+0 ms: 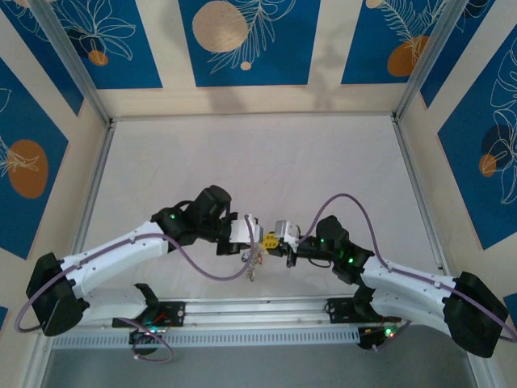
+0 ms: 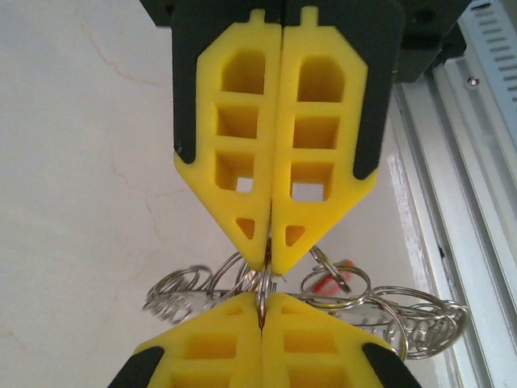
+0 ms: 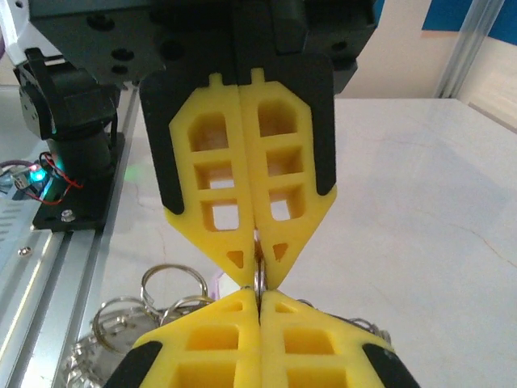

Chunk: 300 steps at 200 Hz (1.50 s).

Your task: Put the keys on the keyring

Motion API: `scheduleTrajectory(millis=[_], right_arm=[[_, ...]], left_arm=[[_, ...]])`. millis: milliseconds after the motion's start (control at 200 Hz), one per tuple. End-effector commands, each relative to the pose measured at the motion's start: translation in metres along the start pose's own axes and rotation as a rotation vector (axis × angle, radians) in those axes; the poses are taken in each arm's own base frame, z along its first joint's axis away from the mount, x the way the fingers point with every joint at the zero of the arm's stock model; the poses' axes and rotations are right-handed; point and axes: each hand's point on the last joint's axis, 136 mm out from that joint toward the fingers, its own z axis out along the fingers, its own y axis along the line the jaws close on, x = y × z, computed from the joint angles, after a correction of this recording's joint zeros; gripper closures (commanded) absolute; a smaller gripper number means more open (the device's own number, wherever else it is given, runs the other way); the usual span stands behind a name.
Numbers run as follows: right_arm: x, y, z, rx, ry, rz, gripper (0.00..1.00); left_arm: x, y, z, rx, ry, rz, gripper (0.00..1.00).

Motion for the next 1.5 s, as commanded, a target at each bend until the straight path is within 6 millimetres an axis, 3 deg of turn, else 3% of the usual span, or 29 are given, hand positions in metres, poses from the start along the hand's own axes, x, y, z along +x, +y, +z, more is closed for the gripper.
scheduleTrajectory(millis=[0, 245, 670, 1025, 1235, 1350, 1430, 1495], right_arm=[[0.006, -0.003, 0.000, 0.011, 0.061, -0.007, 0.87], [0.004, 0.000, 0.009, -0.015, 0.069, 0.000, 0.81], [-0.006, 0.004, 0.014, -0.042, 0.034, -0.003, 0.81], [0.013, 0.017, -0.001, -0.080, 0.103, -0.041, 0.72], [0.003, 0.026, -0.008, -0.111, 0.058, -0.074, 0.69], [-0.001, 0.027, -0.006, -0.126, 0.045, -0.084, 0.78], [0.000, 0.028, -0.005, -0.132, 0.050, -0.080, 0.91], [0.003, 0.028, -0.004, -0.138, 0.059, -0.076, 0.94]], left_arm=[[-0.001, -0.003, -0.012, 0.023, 0.071, 0.014, 1.00], [-0.019, -0.004, -0.014, 0.036, 0.040, 0.023, 1.00], [-0.019, -0.006, -0.008, 0.055, 0.044, 0.026, 1.00], [-0.009, -0.007, -0.010, 0.026, 0.048, 0.056, 1.00], [-0.008, -0.009, -0.009, 0.033, 0.044, 0.060, 1.00], [-0.010, -0.010, -0.009, 0.039, 0.027, 0.072, 1.00], [-0.012, -0.011, -0.010, 0.039, 0.019, 0.077, 1.00], [-0.012, -0.011, -0.011, 0.041, 0.018, 0.080, 1.00]])
